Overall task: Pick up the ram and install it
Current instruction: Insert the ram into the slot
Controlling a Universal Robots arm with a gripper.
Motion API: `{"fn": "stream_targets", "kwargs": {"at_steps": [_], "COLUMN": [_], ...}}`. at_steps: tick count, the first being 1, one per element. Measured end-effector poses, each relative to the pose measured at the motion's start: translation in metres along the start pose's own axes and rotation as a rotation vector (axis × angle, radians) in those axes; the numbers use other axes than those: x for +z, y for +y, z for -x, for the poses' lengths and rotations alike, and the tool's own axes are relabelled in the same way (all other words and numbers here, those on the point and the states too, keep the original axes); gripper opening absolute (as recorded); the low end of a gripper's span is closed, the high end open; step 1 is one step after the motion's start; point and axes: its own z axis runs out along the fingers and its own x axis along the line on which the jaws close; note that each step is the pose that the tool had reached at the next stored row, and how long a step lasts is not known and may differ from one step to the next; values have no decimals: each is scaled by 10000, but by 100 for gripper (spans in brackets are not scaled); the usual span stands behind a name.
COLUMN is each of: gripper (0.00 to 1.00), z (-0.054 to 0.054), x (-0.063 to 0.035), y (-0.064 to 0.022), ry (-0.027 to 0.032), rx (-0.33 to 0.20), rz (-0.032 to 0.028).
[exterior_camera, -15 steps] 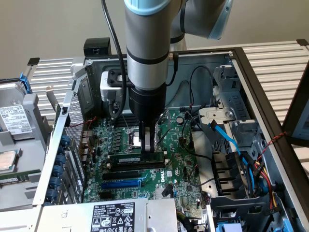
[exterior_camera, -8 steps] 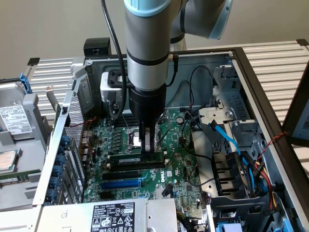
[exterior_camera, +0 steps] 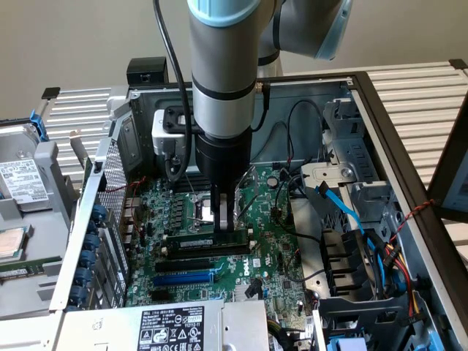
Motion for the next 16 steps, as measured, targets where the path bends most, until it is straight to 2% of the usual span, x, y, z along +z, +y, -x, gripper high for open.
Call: {"fn": "stream_targets", "kwargs": {"at_steps": [12,16], "gripper": [13,13], "z": [-1,-3], "x": [3,-6], "y": [0,0], "ry": [-3,-2], "rx": [39,55], "rz": [-1,31]}}
